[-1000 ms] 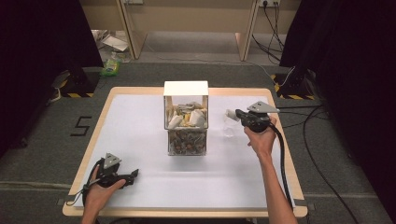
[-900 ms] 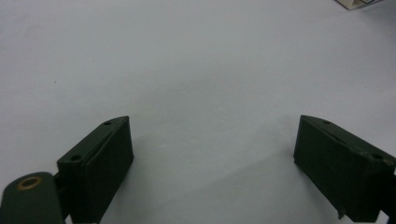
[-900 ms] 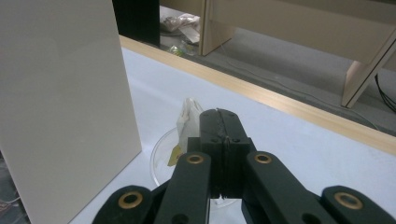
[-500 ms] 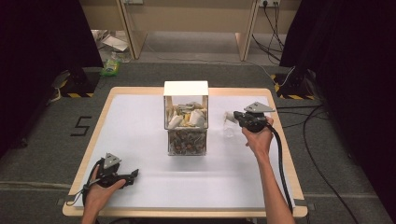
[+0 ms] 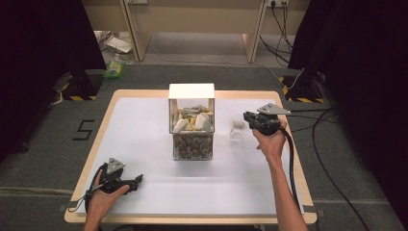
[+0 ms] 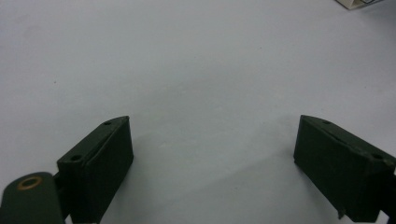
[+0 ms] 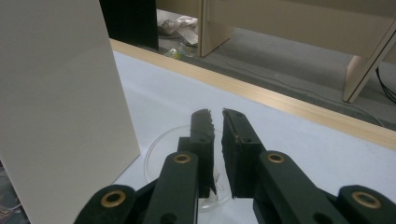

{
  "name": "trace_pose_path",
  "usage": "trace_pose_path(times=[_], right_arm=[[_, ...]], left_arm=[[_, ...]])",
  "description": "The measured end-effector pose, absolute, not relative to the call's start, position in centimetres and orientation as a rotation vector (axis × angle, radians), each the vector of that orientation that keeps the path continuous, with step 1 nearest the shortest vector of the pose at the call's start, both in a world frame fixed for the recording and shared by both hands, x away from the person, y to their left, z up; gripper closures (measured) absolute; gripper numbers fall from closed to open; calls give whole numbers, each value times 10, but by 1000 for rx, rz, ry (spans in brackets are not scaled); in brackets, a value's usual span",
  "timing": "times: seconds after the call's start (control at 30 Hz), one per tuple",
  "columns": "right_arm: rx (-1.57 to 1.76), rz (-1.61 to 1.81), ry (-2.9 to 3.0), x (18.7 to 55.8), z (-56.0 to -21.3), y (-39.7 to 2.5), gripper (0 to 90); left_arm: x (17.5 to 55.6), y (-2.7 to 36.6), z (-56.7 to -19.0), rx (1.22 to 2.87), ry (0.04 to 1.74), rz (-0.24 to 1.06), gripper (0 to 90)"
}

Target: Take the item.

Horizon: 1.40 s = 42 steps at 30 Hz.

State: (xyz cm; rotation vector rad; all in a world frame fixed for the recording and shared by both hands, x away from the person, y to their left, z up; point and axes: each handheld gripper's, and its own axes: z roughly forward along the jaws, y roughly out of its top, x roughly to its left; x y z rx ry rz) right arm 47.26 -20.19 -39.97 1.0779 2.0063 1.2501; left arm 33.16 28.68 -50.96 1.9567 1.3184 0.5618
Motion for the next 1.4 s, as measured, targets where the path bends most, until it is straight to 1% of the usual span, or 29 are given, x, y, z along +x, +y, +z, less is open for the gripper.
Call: trace_pose_path(times=[0.27,0.7,0.9,1.4], right_arm=[[1070,1246,2006,471,-397,-205,838],[1052,1259,2003,462,-390,-207,806],[1020,1272,2009,451,-384,-206,797],[1021,1325,2007,433,-390,-211,749]], left_arm=[[332,287,-509,1960,1317,561,108],[332,287,-510,1960,1317,561,109],[331,287,-510,1960,1318,562,108],[332,287,-510,1957,1319,562,108]])
